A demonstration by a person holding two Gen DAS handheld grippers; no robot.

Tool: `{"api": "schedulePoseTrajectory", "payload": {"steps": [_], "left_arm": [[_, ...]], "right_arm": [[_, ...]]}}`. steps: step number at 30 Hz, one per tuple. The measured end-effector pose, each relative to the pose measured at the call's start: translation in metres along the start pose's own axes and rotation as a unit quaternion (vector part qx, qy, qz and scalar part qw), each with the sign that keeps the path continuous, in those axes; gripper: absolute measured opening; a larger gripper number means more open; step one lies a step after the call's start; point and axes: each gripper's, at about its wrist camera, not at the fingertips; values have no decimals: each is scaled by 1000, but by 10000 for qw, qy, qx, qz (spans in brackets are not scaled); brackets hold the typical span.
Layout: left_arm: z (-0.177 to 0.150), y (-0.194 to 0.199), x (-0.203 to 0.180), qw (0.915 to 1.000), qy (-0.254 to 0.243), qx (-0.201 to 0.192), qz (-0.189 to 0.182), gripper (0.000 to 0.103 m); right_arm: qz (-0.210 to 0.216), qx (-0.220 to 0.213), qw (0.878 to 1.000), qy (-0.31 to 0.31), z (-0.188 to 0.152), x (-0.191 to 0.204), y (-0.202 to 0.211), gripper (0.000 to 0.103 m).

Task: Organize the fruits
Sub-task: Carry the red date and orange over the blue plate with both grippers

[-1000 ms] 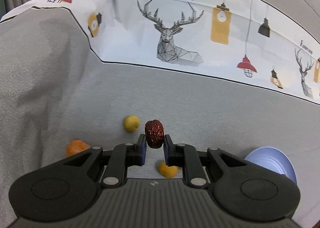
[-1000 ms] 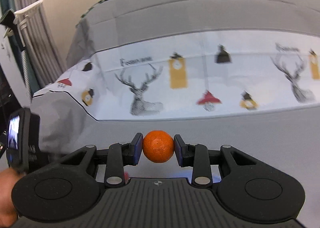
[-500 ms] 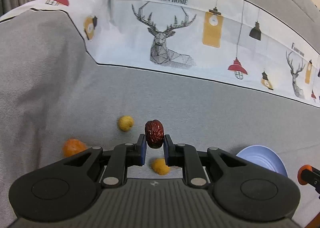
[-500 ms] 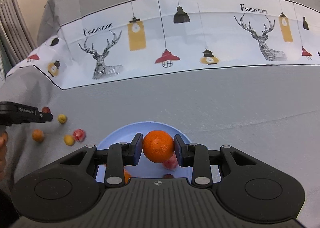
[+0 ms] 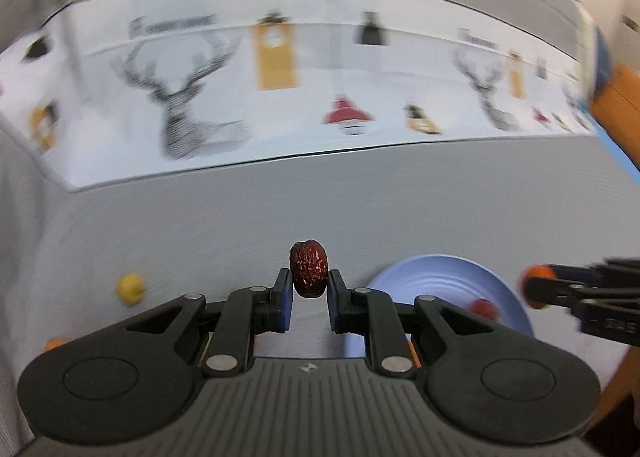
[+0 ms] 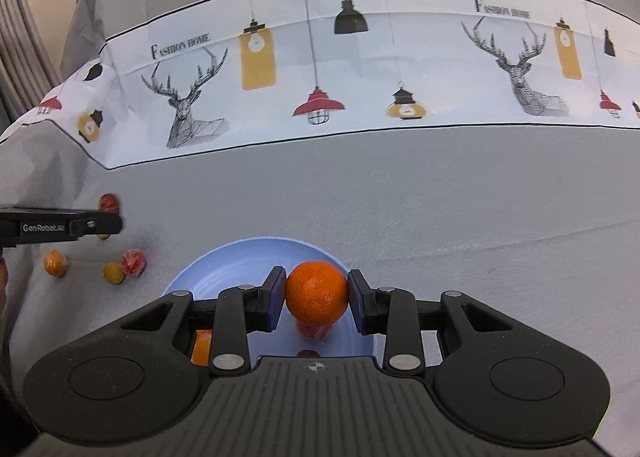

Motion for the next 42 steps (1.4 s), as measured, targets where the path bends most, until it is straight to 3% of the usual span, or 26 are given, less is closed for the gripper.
{"api": "schedulePoseTrajectory", "payload": {"steps": [6, 12, 27, 42], "left_arm": [[-8, 1, -45, 9933, -1099, -328, -145, 19], [-18, -4, -71, 9836, -1720, -400, -365, 19], [-14, -10, -70, 9853, -1483, -254, -813, 19], [-15, -11, -71, 9838, -1542, -268, -877, 19]], "right_arm": [[2, 330, 9951, 930, -9, 30, -9, 35], [40, 491, 9942, 953, -10, 33, -13, 35], [-11, 560, 9934, 1002, -11, 35, -17, 35], [-4, 580, 9927, 1056, -12, 37, -20, 35]]}}
Point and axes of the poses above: each gripper's, at about its wrist camera, not at the fingertips, and y roughly against the way its jaws point, x to its left, z to its top, and after that the axes turned 7 degrees about x, right-handed
